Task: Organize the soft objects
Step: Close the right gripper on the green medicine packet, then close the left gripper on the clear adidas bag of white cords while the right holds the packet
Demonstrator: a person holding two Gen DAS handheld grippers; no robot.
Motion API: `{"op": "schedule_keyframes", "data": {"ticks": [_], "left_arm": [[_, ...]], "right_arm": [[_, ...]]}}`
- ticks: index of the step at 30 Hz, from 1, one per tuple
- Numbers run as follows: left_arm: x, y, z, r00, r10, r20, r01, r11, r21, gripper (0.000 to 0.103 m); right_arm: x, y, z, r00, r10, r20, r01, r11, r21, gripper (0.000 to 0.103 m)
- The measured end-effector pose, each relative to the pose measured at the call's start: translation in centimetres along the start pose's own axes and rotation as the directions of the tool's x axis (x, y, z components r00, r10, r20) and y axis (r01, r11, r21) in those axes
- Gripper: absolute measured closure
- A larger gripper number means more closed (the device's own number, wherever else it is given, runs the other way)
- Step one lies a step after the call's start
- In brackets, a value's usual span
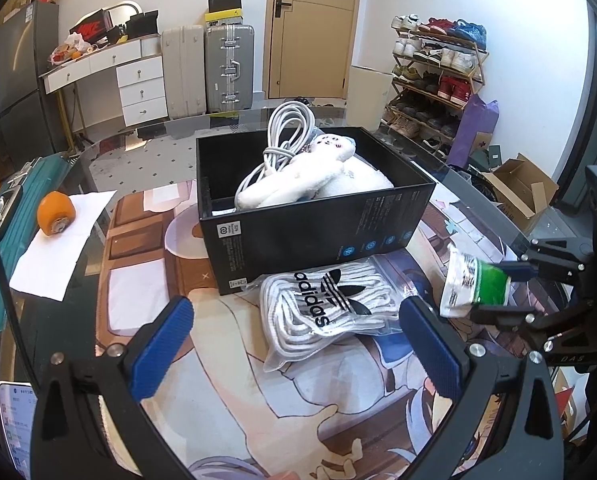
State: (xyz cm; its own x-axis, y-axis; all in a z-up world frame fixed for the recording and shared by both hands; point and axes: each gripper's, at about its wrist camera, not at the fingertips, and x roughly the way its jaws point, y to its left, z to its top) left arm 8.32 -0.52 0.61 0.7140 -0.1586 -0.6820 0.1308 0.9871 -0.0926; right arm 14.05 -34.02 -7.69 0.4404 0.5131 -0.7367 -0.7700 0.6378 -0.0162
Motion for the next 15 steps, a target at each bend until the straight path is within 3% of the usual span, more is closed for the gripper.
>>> {"op": "schedule_keyframes", "data": {"ticks": [8, 15], "left_arm": [[0.7, -1.2, -0.3, 1.000, 0.014, -0.018, -0.014, 1.000, 0.017, 0.000], [2.1, -3.5, 0.1, 0.995, 0.087, -0.045, -0.084, 0.993, 0.079, 0.000]], "right_arm": [[-1.3, -1.3, 0.2, 0.997, -0.023, 0.071, 0.017, 0.996, 0.086, 0.063], [-2.0, -2.2, -0.1, 0.996, -0.020, 0.092, 0.008, 0.993, 0.119, 0.063]]}}
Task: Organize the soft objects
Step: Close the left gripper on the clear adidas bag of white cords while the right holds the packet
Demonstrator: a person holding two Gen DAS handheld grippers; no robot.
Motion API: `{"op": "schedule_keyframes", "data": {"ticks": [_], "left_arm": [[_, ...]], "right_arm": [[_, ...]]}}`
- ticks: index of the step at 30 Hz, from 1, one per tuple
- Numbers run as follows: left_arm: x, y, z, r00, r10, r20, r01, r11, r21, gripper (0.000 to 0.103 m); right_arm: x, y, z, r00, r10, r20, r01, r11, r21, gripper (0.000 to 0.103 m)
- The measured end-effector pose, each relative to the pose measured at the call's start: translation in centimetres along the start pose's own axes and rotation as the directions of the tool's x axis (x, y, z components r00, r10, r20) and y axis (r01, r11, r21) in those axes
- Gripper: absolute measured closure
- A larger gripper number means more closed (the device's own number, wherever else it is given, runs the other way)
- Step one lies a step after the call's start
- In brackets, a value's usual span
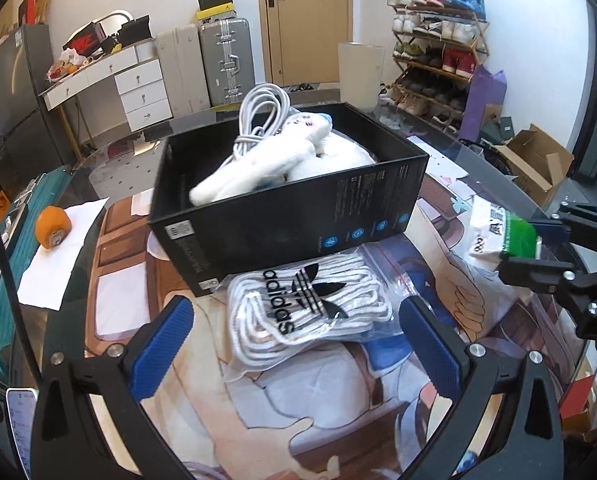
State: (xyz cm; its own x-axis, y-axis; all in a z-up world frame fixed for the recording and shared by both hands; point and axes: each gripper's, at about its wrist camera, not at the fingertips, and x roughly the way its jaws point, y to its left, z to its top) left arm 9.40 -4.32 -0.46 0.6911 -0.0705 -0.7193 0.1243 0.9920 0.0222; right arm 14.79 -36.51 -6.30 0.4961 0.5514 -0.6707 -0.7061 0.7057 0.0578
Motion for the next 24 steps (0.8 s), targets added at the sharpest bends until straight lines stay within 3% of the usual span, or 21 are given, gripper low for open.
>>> {"op": "schedule_keyframes", "data": {"ticks": [14, 24], "left_arm": [[3.9, -2.2, 1.3, 0.994, 0.070, -0.089, -0.072, 0.997, -0.014, 0.000], [4.8, -3.5, 1.5, 0.989, 0.098, -0.112, -0.093, 0.995, 0.044, 0.000]], "right_arm": [[-0.4, -1.4, -0.3, 1.000, 0.011, 0.013, -0.011, 0.999, 0.045, 0.063], [-0.2, -2.0, -0.5, 1.000, 0.020, 0.007, -0.021, 0.997, 0.068, 0.063]]}}
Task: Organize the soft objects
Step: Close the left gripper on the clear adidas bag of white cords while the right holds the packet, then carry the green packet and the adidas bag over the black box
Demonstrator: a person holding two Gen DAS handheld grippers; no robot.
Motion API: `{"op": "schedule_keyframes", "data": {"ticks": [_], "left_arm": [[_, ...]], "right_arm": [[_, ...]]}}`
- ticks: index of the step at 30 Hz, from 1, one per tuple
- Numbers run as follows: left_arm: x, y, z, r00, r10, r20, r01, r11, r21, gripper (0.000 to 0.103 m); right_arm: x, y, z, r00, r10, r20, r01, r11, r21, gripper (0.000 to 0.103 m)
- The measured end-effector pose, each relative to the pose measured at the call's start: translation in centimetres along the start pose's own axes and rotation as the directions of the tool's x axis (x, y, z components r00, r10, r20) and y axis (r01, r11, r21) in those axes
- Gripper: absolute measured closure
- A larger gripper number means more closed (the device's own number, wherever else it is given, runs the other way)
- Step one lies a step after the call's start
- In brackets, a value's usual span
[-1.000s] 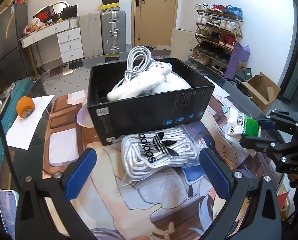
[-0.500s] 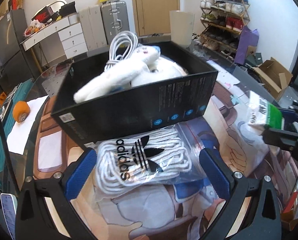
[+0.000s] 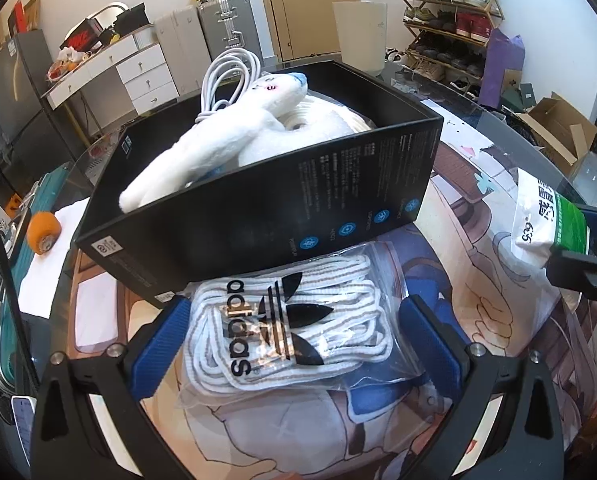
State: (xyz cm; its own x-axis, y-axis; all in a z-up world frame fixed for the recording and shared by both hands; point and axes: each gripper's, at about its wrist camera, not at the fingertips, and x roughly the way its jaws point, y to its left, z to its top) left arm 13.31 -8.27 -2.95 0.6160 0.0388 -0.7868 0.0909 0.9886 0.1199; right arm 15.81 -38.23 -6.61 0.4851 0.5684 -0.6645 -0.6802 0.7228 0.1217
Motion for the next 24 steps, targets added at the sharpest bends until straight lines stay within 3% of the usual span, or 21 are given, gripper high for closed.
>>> {"op": "schedule_keyframes", "data": {"ticks": [5, 8, 14, 24], "left_arm": [[0.3, 0.7, 0.0, 0.999, -0.033, -0.015, 0.033, 0.999, -0.028, 0.001], [0.4, 1.2, 0.0, 0.997, -0.076, -0.024, 0.075, 0.996, -0.055, 0.009], [-0.7, 1.0, -0.6, 0.993, -0.117, 0.002, 0.117, 0.993, -0.012, 0.023], [-3.5, 1.6, -1.7, 0.989, -0.128, 0.070, 0.128, 0.992, 0.006, 0.024]], "right_arm": [[0.0, 0.2, 0.0, 1.000, 0.005, -0.002, -0.005, 1.000, -0.003, 0.063], [0.0, 0.3, 0.1, 1.000, 0.006, -0.002, -0.006, 1.000, -0.006, 0.063], [0.0, 0.5, 0.1, 1.000, 0.006, -0.003, -0.006, 1.000, -0.010, 0.063], [-0.4, 1.2, 0.3, 1.000, -0.022, 0.017, 0.022, 1.000, -0.017, 0.063]]}}
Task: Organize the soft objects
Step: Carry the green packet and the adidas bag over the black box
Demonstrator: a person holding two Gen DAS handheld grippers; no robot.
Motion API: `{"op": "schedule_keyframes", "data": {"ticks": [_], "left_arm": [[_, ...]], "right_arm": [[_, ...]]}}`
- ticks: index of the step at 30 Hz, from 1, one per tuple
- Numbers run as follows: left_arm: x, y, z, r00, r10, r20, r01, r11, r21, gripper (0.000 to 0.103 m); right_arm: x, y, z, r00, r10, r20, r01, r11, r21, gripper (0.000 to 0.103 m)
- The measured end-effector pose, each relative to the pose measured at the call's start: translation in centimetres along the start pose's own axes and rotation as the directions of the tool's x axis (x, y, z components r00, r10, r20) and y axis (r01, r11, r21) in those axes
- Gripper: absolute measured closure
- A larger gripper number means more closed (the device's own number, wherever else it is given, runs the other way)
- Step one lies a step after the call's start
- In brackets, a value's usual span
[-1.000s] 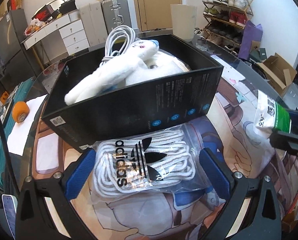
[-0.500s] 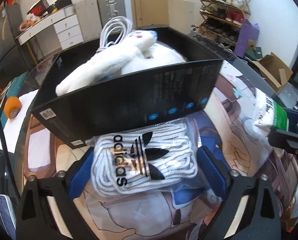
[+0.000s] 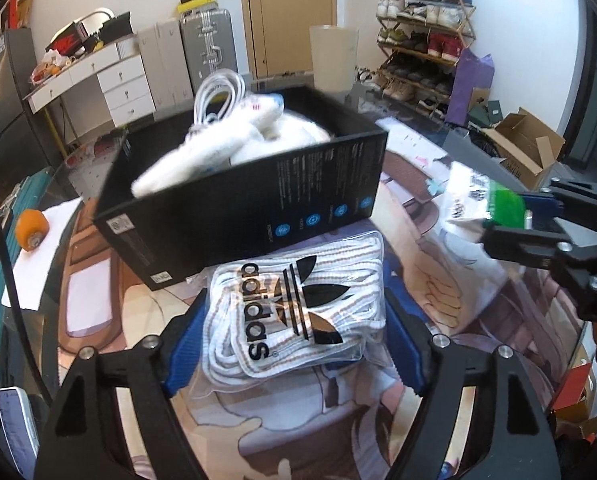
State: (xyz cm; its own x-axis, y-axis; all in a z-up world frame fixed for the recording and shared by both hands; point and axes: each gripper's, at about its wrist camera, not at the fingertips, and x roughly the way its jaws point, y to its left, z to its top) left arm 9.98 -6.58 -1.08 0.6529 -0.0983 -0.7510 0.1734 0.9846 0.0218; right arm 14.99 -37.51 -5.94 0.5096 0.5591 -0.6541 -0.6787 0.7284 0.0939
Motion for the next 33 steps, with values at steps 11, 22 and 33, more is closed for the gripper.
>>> {"op": "schedule_keyframes", "data": {"ticks": [11, 22, 33], "left_arm": [[-4.2, 2.6, 0.6, 0.992, 0.025, 0.120, -0.017, 0.998, -0.064, 0.024], [-6.0, 5.0, 1.9, 0.981, 0.074, 0.177, -0.054, 0.992, -0.113, 0.024], [-5.5, 7.6, 4.2, 0.973, 0.121, 0.195, -0.090, 0.983, -0.163, 0.024]], "right_arm": [[-0.7, 1.2, 1.3, 0.999, -0.028, 0.033, 0.028, 1.000, -0.001, 0.063], [-0.4, 1.8, 4.0, 0.997, -0.047, 0.058, 0.047, 0.999, 0.007, 0.063], [1.3, 1.7, 7.5, 0.993, -0.100, 0.067, 0.100, 0.995, 0.000, 0.063]]}}
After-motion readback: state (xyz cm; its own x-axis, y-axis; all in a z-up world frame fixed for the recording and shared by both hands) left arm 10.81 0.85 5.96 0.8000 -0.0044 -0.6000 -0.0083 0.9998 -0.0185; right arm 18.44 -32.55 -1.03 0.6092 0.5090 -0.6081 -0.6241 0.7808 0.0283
